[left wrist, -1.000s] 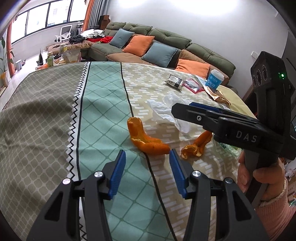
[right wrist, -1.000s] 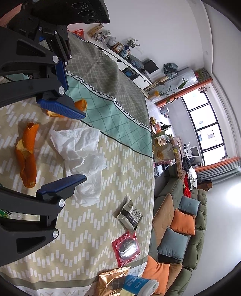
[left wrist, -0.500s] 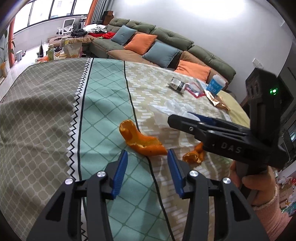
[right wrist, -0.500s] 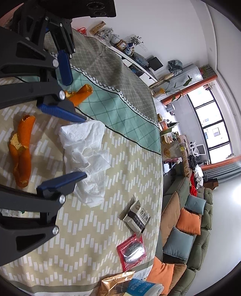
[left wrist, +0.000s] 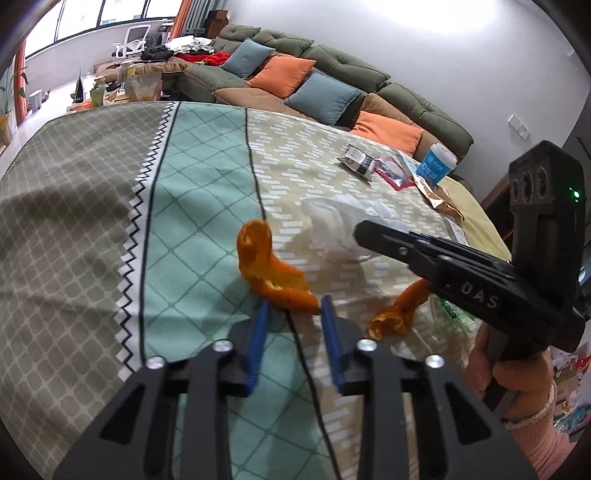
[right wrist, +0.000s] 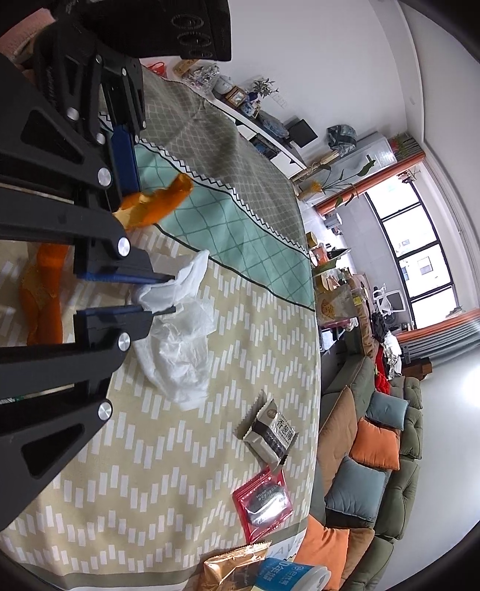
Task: Collect trash
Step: 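Grasp an orange peel with the left gripper while the right gripper grasps white tissue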
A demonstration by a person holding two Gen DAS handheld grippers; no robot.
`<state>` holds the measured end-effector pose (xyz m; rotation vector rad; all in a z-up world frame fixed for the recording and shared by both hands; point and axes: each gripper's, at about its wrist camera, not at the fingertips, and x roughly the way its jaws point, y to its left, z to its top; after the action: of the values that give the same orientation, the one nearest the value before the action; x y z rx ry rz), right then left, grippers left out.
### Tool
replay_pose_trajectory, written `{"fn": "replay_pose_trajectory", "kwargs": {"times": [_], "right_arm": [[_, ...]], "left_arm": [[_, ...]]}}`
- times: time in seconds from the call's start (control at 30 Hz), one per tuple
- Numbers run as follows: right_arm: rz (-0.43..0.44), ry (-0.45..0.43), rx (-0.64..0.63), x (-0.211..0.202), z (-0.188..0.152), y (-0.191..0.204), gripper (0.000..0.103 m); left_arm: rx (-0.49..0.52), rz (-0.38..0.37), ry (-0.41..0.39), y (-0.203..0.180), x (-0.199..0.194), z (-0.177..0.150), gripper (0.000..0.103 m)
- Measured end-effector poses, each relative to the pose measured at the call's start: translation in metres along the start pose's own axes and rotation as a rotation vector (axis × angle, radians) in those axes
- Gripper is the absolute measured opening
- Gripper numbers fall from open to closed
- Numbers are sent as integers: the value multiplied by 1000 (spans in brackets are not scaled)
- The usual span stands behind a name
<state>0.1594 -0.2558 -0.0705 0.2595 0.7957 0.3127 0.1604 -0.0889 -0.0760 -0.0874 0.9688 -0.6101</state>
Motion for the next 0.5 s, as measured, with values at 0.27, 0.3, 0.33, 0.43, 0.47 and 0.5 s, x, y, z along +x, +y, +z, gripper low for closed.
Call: {"fn": "replay_pose_trajectory", "kwargs": {"times": [0.27, 0.3, 0.33, 0.43, 0.47, 0.5], "right_arm": [[38, -31, -16, -11, 2, 5, 7], [44, -36, -17, -13, 2, 6, 7], [51, -42, -19, -16, 2, 7, 7], [75, -56, -22, -23, 2, 11, 7], [80, -59, -23, -24, 1, 12, 7], [82, -61, -25, -25, 1, 13, 7]], "left_arm": [[-19, -12, -20, 8, -8, -4, 7], [-16, -7, -24, 8, -10, -5, 7], [-5, 0, -32, 8, -14, -7, 7], [14, 13, -51, 8, -23, -11, 7], [16, 15, -53, 9, -25, -12, 7], [17, 20, -53, 10, -26, -13, 7]]}}
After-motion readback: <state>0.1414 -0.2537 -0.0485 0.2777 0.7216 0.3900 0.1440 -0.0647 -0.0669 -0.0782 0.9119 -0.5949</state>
